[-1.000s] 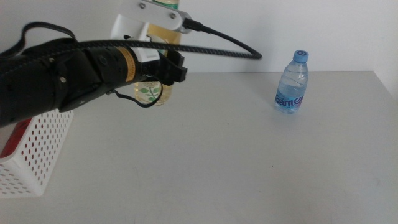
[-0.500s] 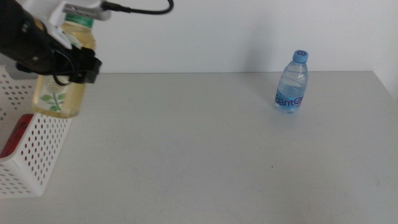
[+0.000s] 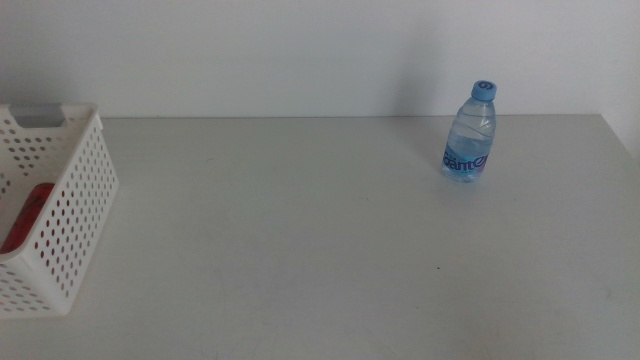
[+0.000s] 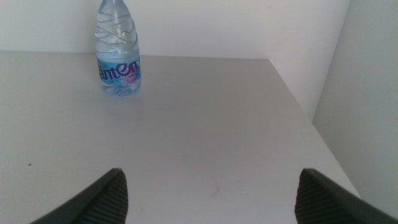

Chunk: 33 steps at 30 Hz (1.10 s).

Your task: Use arms to grab the bottles and put them into the dustbin to the left of the table.

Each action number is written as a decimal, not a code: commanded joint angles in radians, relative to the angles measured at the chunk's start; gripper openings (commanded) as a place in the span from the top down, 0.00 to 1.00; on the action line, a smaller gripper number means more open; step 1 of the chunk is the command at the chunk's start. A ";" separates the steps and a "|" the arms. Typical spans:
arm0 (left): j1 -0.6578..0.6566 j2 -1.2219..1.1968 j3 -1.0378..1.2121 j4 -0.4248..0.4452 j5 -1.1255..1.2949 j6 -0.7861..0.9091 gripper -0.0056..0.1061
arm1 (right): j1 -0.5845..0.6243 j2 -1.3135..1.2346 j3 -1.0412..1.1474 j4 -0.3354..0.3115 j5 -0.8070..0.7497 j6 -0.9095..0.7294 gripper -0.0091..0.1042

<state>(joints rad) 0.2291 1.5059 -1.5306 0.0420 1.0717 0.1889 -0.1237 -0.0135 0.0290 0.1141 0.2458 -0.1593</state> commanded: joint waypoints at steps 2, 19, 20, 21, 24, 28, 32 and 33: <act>0.036 0.008 -0.045 -0.010 -0.098 0.026 0.96 | -0.004 -0.021 -0.010 -0.005 -0.073 -0.012 0.30; 0.042 0.264 -0.044 0.015 0.002 0.026 0.91 | -0.004 -0.021 -0.010 -0.005 -0.073 -0.012 0.30; 0.042 0.268 -0.044 0.015 0.010 0.026 0.88 | -0.004 -0.021 -0.010 -0.005 -0.073 -0.012 0.30; 0.041 0.271 -0.041 0.016 0.019 0.027 0.85 | -0.004 -0.021 -0.010 -0.005 -0.073 -0.012 0.30; 0.041 0.271 -0.030 0.016 0.026 0.030 0.69 | -0.004 -0.021 -0.010 -0.005 -0.073 -0.012 0.30; 0.041 0.271 -0.030 0.013 0.027 0.039 0.36 | -0.004 -0.021 -0.010 -0.005 -0.073 -0.012 0.30; 0.041 0.271 -0.030 0.000 0.037 0.039 0.11 | -0.004 -0.021 -0.010 -0.005 -0.073 -0.012 0.30; 0.041 0.271 -0.030 -0.002 0.046 0.038 0.11 | -0.004 -0.021 -0.010 -0.005 -0.073 -0.012 0.30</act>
<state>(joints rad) 0.2696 1.8346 -1.5292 0.0472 1.1228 0.2295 -0.1237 -0.0135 0.0290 0.1141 0.2458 -0.1593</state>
